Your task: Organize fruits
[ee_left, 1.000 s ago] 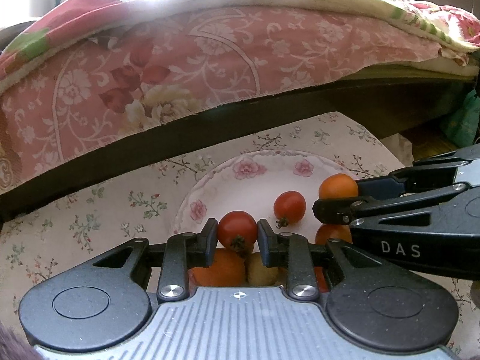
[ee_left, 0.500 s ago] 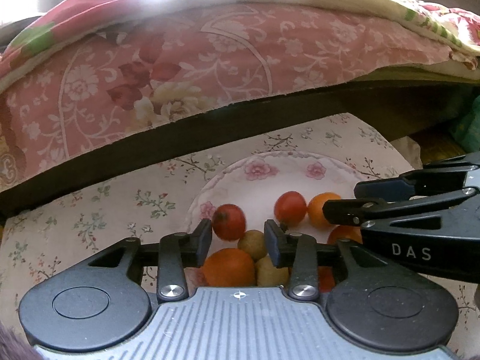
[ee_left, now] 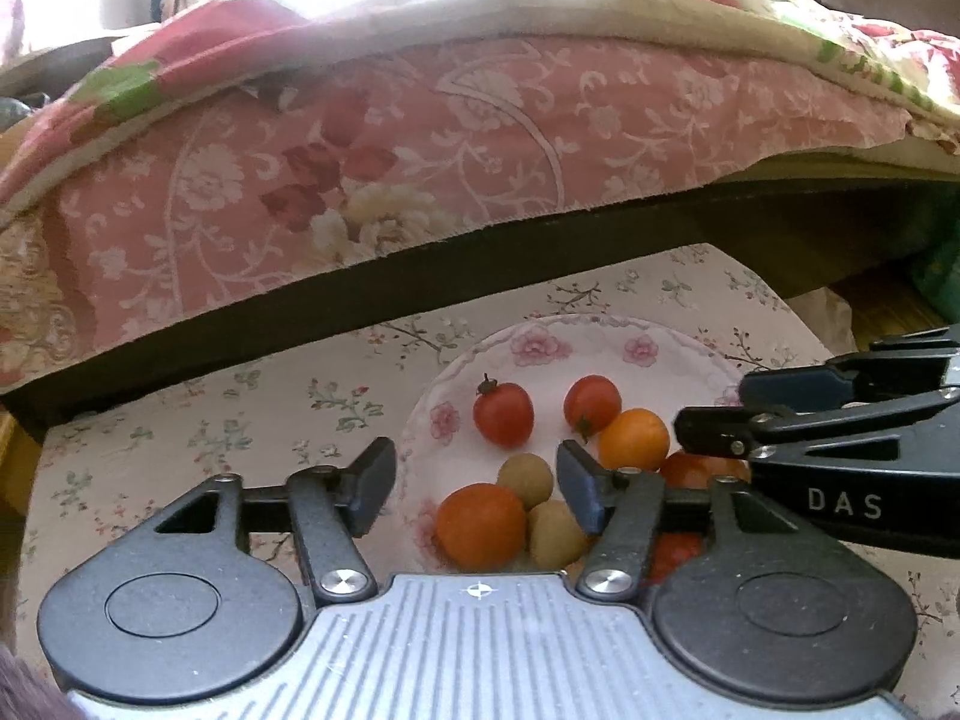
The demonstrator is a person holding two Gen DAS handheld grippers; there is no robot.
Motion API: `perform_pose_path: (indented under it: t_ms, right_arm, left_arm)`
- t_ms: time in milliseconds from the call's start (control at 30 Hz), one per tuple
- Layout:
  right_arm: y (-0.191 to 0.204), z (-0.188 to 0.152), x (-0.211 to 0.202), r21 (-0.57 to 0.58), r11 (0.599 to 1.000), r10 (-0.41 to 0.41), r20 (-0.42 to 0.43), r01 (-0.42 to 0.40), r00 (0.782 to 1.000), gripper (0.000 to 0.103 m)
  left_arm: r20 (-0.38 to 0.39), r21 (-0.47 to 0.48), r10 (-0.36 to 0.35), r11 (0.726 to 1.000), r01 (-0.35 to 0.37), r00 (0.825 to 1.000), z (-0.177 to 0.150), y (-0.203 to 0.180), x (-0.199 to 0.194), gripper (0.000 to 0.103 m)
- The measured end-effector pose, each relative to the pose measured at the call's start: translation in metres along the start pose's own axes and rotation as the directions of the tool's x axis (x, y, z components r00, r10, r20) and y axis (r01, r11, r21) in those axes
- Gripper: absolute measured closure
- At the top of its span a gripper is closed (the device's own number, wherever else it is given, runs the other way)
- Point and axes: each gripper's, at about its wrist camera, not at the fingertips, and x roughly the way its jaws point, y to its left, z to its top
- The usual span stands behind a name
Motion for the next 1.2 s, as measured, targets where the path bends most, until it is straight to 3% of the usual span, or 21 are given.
perform_pose_path:
  t_ms: [300,1000,1100,1200]
  right_arm:
    - [0.008,-0.012,-0.027,-0.009,1.0,-0.015,0.022,0.016,1.0,0.06]
    - [0.02,-0.055,-0.08,0.018,1.0,-0.015,0.036,0.015,0.999,0.056]
    - [0.021,-0.059,-0.087,0.023,1.0,-0.016,0.038,0.015,0.999,0.056]
    - [0.022,-0.063,-0.093,0.031,0.999,-0.012,0.041,0.01,0.999,0.056]
  left_arm:
    - [0.033,-0.021,0.039,0.999,-0.038,0.999,-0.011,-0.001,-0.025,0.016]
    - [0.055,-0.033,0.097,0.995,-0.096,0.994,-0.04,-0.008,-0.075,0.012]
    - [0.054,-0.027,0.131,0.991,-0.13,0.99,-0.045,-0.012,-0.082,0.001]
    - [0.069,-0.012,0.135,0.991,-0.134,0.988,-0.051,-0.016,-0.09,0.0]
